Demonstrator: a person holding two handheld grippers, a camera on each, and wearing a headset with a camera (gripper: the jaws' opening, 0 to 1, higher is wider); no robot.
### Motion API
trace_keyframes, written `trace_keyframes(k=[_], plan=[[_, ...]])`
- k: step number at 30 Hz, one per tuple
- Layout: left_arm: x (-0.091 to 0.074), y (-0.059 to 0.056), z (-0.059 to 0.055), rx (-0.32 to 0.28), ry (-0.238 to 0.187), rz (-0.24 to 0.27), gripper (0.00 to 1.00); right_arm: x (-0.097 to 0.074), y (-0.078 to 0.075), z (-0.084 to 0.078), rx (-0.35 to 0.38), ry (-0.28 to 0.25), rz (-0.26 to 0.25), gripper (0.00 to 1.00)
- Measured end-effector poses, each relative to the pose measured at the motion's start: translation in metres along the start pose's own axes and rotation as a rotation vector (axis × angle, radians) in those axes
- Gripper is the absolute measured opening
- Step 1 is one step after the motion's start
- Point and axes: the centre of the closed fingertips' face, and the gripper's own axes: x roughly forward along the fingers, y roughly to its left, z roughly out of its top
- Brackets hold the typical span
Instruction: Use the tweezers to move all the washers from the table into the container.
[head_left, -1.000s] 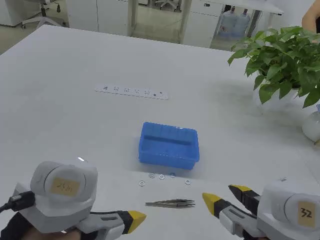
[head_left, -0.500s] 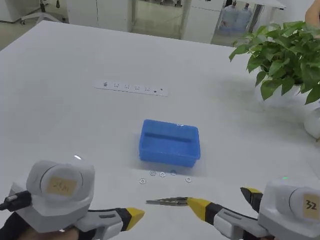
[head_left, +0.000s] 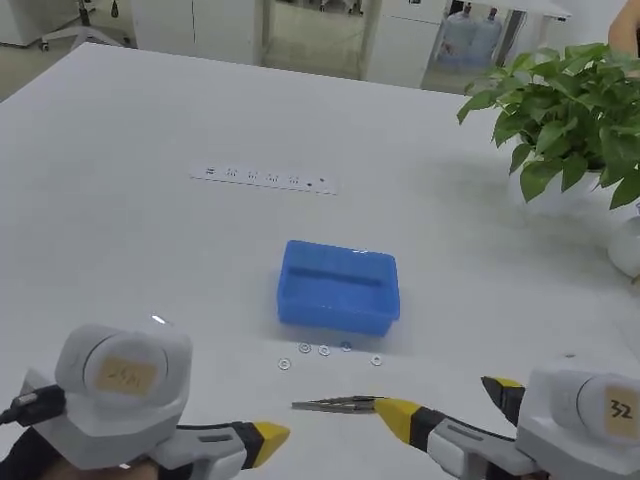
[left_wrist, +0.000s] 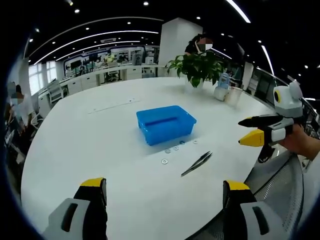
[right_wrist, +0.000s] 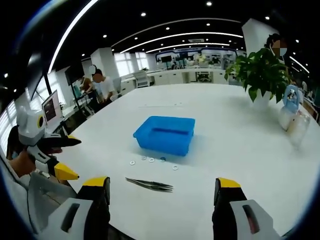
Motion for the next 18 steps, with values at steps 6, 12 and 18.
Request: trace_keyframes(k=[6,12,18], plan=[[0.002,0.001,0.0,0.006,0.001,-0.004,0.99,0.0,0.001,-0.002,0.0,0.006,0.0,0.85],[0.004,0.0,-0.001,0.003,0.003,-0.013,0.99,0.0,-0.001,-0.004,0.014,0.011,-0.002,0.85],[0.013,-0.012,0.003,0.074,-0.01,-0.093,0.82,0.003,-0.001,-0.005,0.023,0.02,0.003,0.83]])
